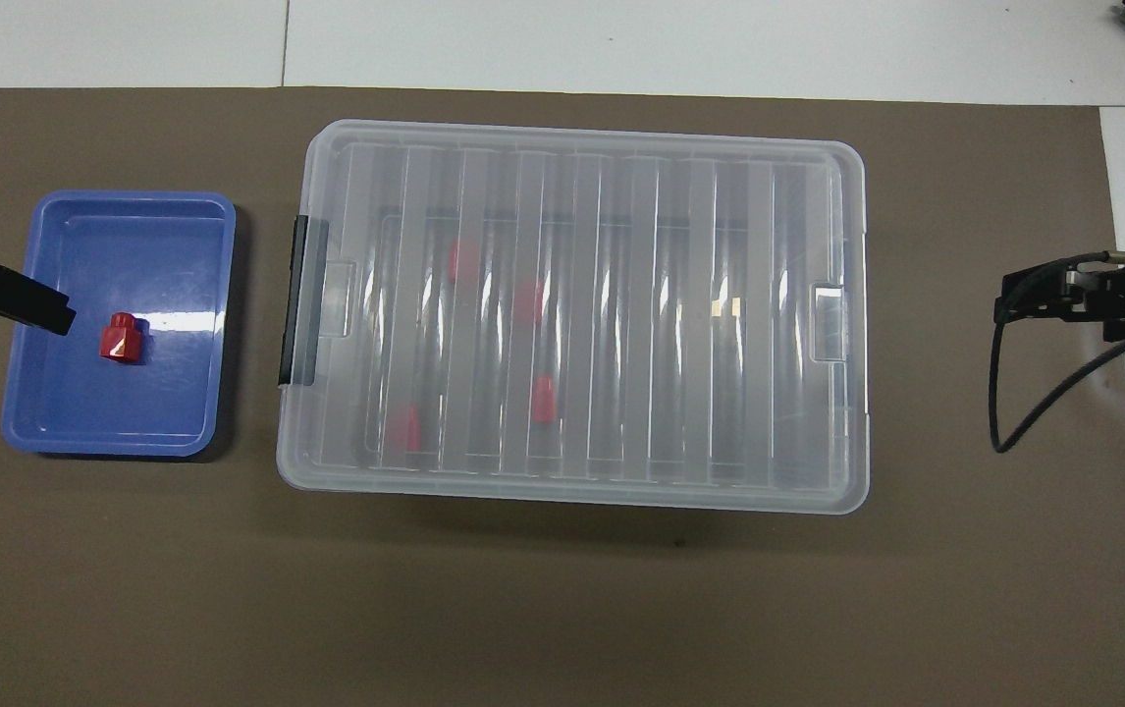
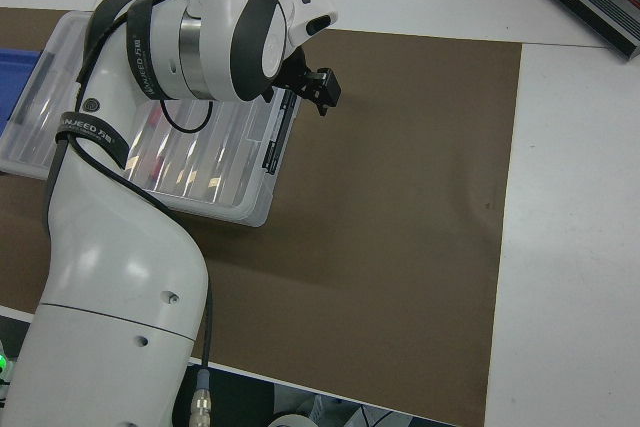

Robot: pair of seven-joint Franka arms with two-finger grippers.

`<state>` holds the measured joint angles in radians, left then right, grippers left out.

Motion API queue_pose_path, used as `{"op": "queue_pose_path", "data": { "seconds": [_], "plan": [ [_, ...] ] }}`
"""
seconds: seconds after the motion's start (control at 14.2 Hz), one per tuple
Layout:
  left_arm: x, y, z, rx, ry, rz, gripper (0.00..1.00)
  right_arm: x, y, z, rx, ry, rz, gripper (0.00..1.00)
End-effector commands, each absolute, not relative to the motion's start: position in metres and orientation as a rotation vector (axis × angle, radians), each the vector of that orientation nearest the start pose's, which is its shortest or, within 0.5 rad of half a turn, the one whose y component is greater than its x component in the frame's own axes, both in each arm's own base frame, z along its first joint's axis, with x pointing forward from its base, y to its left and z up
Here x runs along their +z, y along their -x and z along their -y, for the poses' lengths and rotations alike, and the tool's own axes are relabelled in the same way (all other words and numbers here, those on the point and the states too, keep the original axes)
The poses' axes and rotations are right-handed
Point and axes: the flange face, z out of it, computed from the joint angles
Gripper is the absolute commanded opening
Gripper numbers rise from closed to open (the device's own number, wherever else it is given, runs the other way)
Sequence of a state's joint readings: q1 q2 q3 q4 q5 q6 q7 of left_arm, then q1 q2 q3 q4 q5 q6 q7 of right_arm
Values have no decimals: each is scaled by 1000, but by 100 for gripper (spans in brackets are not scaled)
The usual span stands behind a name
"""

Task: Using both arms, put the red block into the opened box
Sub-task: 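Reach the right gripper to the edge of the clear lid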

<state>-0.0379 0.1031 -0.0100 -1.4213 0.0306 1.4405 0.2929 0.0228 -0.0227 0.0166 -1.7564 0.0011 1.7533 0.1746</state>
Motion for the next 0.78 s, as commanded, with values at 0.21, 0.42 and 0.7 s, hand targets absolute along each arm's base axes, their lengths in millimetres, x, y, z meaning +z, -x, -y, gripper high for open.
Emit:
{"op": "queue_pose_path", "data": {
  "seconds": [0.21, 0.42, 0.7],
  "plan": [
    [627, -563, 21, 143, 3062, -503, 100, 496, -547, -48, -59, 3131, -146, 100],
    [627, -563, 21, 143, 3062, -503, 100, 486, -540, -76, -30, 3134, -80, 100],
    [628, -562, 21, 143, 3064, -489, 100, 465, -522, -79, 12, 3141, -32, 100]
  ]
}}
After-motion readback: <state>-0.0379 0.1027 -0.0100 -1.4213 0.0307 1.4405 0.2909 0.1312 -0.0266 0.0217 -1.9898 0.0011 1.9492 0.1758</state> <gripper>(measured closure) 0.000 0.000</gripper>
